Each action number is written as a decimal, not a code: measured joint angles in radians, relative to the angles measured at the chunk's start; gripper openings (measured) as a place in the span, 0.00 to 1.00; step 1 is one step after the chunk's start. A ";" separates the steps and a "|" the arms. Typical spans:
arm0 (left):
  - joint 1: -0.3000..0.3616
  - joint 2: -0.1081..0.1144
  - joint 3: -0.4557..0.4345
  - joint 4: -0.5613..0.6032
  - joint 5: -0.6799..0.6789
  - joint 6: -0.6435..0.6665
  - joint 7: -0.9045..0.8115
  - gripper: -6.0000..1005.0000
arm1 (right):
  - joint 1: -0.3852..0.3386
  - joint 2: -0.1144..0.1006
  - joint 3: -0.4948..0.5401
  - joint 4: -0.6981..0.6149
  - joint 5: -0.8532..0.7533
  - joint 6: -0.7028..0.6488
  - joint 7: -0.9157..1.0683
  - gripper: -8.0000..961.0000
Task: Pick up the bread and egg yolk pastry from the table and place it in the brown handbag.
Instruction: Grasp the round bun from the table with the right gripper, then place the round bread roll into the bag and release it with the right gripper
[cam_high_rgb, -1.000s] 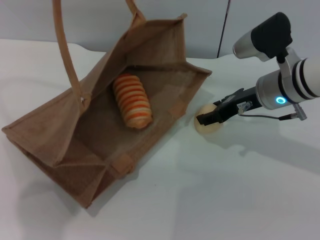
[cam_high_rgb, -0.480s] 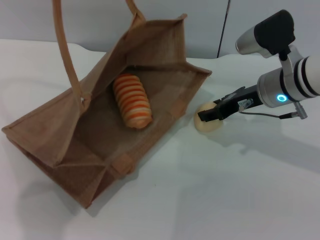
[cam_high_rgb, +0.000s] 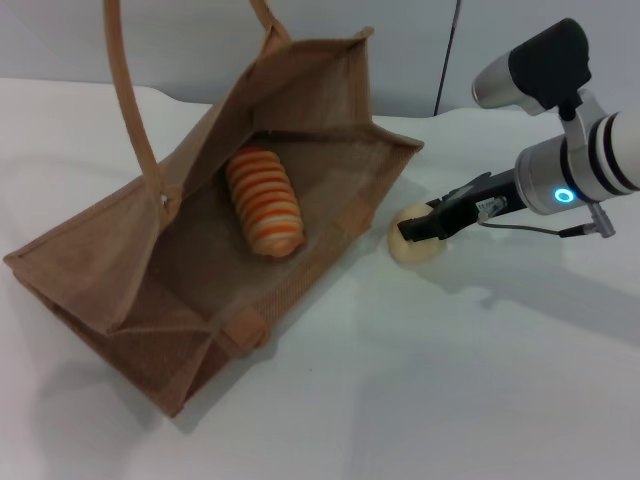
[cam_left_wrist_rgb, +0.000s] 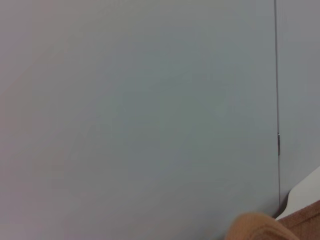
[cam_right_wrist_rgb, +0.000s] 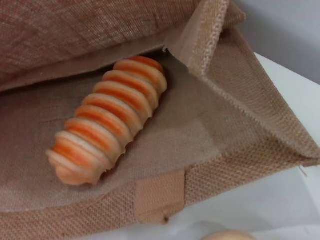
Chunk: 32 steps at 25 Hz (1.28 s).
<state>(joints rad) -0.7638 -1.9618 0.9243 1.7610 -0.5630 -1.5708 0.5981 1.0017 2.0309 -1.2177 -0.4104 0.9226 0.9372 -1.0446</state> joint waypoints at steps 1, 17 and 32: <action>0.000 0.000 0.000 0.000 0.000 0.000 0.000 0.13 | -0.001 0.000 0.000 -0.001 0.002 0.000 0.000 0.55; 0.011 0.008 -0.002 -0.042 0.008 0.021 0.012 0.13 | -0.137 -0.001 0.095 -0.393 0.011 0.280 0.084 0.52; -0.075 -0.030 0.034 -0.071 -0.001 0.028 0.006 0.13 | -0.089 0.001 -0.104 -0.324 0.275 0.171 0.003 0.50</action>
<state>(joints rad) -0.8390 -1.9923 0.9585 1.6902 -0.5645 -1.5424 0.6039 0.9131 2.0322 -1.3212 -0.7343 1.1973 1.1081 -1.0417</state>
